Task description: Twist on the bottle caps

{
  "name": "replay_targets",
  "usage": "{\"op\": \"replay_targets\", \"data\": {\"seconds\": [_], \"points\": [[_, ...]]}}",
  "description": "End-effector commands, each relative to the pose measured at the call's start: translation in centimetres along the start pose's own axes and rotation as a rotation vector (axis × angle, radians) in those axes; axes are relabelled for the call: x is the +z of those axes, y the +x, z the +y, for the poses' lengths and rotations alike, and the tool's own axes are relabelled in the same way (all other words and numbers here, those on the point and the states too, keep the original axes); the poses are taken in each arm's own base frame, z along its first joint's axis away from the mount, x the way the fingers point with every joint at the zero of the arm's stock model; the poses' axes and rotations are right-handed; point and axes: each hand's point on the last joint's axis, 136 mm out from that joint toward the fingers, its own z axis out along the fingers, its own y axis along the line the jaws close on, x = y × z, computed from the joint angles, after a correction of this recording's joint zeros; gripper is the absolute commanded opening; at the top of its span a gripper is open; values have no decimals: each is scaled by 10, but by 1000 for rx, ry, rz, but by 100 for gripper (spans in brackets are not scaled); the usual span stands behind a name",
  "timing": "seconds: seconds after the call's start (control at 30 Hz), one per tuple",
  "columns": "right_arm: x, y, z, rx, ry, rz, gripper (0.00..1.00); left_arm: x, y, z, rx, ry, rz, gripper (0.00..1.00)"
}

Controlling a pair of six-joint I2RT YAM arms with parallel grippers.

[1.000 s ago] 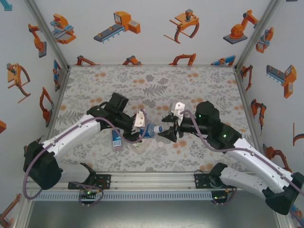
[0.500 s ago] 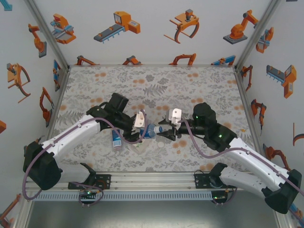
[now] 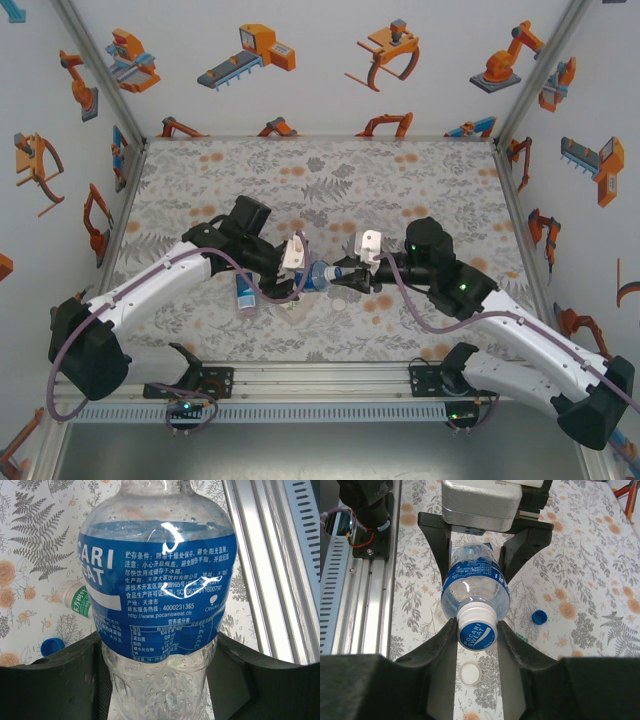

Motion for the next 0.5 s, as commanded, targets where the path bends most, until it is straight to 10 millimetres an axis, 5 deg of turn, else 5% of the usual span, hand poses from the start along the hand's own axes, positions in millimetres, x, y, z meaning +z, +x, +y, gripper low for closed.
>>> {"op": "replay_targets", "data": {"seconds": [0.0, 0.13, 0.23, 0.47], "points": [[2, 1, -1, 24, 3, -2, 18, -6, -14, -5, 37, 16, -38, 0], [4, -5, -24, 259, 116, -45, 2, -6, -15, -1, 45, -1, -35, 0], [4, 2, -48, 583, 235, -71, 0, -6, -15, 5, 38, -18, -24, 0], [-6, 65, -71, 1493, 564, -6, 0, -14, -22, 10, 21, -30, 7, 0]]}}
